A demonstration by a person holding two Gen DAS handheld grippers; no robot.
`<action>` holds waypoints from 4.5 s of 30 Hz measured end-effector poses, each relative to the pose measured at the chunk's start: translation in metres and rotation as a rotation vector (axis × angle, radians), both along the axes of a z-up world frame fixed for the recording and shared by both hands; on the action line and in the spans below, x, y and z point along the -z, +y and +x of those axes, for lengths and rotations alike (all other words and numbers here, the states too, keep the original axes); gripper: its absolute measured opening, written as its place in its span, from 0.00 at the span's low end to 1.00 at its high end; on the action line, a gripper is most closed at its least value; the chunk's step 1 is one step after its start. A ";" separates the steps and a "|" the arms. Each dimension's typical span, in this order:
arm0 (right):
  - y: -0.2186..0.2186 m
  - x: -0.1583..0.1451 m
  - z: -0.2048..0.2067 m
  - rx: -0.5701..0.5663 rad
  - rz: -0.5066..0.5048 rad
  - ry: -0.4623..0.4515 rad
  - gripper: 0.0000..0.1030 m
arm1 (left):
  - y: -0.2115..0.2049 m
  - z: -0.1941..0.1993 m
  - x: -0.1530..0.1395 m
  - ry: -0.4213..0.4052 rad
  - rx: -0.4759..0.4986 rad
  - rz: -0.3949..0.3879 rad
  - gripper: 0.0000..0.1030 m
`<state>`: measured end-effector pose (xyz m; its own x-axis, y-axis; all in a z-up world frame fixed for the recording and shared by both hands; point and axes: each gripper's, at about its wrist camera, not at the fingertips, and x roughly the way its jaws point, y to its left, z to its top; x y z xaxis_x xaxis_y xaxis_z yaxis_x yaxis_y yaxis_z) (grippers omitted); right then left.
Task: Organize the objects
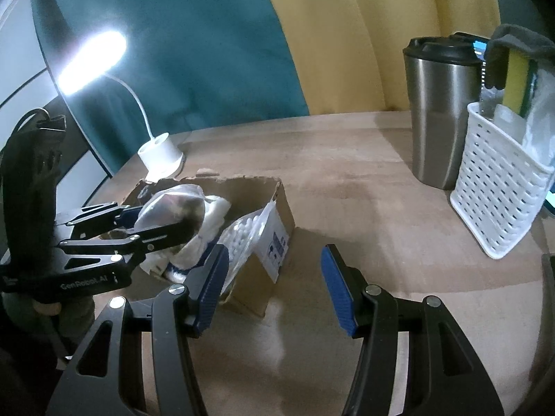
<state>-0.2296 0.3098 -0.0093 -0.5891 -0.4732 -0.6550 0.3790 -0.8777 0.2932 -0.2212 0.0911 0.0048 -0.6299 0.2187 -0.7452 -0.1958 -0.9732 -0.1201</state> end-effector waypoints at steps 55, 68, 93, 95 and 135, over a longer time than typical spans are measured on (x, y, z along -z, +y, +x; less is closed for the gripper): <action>-0.062 -0.033 0.048 0.048 0.100 0.040 0.65 | -0.078 0.084 -0.020 0.094 -0.119 0.043 0.67; -0.086 -0.040 0.076 0.027 0.118 0.055 0.65 | -0.100 0.122 -0.024 0.122 -0.149 0.059 0.68; -0.099 -0.034 0.104 0.065 0.164 0.067 0.75 | -0.119 0.148 -0.015 0.127 -0.224 0.040 0.82; -0.098 -0.033 0.104 0.066 0.166 0.066 0.75 | -0.121 0.149 -0.015 0.132 -0.220 0.048 0.85; -0.091 -0.033 0.099 0.077 0.152 0.055 0.75 | -0.122 0.144 -0.018 0.117 -0.235 0.027 0.87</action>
